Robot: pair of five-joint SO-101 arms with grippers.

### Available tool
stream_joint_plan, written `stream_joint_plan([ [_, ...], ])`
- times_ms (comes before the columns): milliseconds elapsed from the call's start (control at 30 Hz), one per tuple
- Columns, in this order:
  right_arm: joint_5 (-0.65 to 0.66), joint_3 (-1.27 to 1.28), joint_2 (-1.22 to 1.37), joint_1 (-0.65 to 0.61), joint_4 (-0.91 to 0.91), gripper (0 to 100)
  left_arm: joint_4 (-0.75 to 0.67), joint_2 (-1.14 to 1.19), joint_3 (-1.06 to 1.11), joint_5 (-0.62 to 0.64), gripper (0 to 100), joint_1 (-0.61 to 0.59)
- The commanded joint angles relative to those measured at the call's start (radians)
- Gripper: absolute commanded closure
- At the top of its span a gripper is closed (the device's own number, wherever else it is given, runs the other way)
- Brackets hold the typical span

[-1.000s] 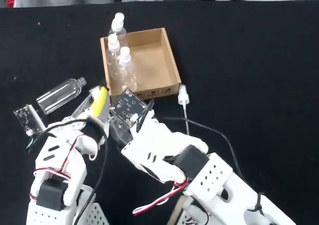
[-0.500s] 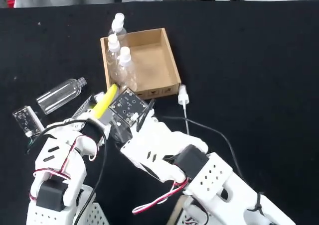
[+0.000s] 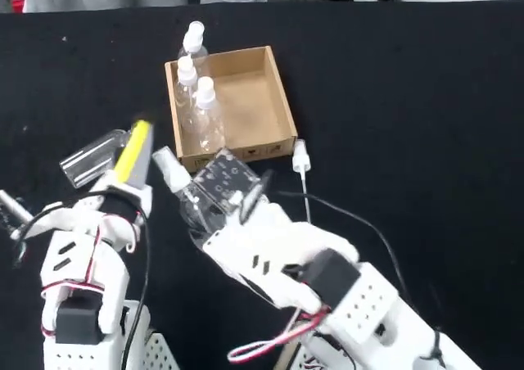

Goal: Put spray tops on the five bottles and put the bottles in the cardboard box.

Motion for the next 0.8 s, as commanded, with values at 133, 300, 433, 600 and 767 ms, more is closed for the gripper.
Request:
stream_joint_plan([
  [133, 0.060, 0.097, -0.160, 0.035, -0.126, 89.9, -0.021, -0.009, -0.048, 0.052, 75, -0.105],
  [300, 0.060, 0.111, -0.196, 0.046, -0.133, 89.9, -0.023, -0.009, -0.002, 0.044, 75, -0.108],
  [433, 0.060, 0.111, -0.226, 0.123, -0.137, 89.9, -0.023, -0.009, 0.041, -0.009, 75, -0.108],
  [600, 0.061, 0.108, -0.285, 0.203, -0.138, 89.8, -0.032, -0.009, 0.107, -0.061, 75, -0.099],
  [767, 0.054, 0.113, -0.323, 0.262, -0.166, 89.8, -0.032, -0.009, 0.147, -0.075, 75, -0.097],
])
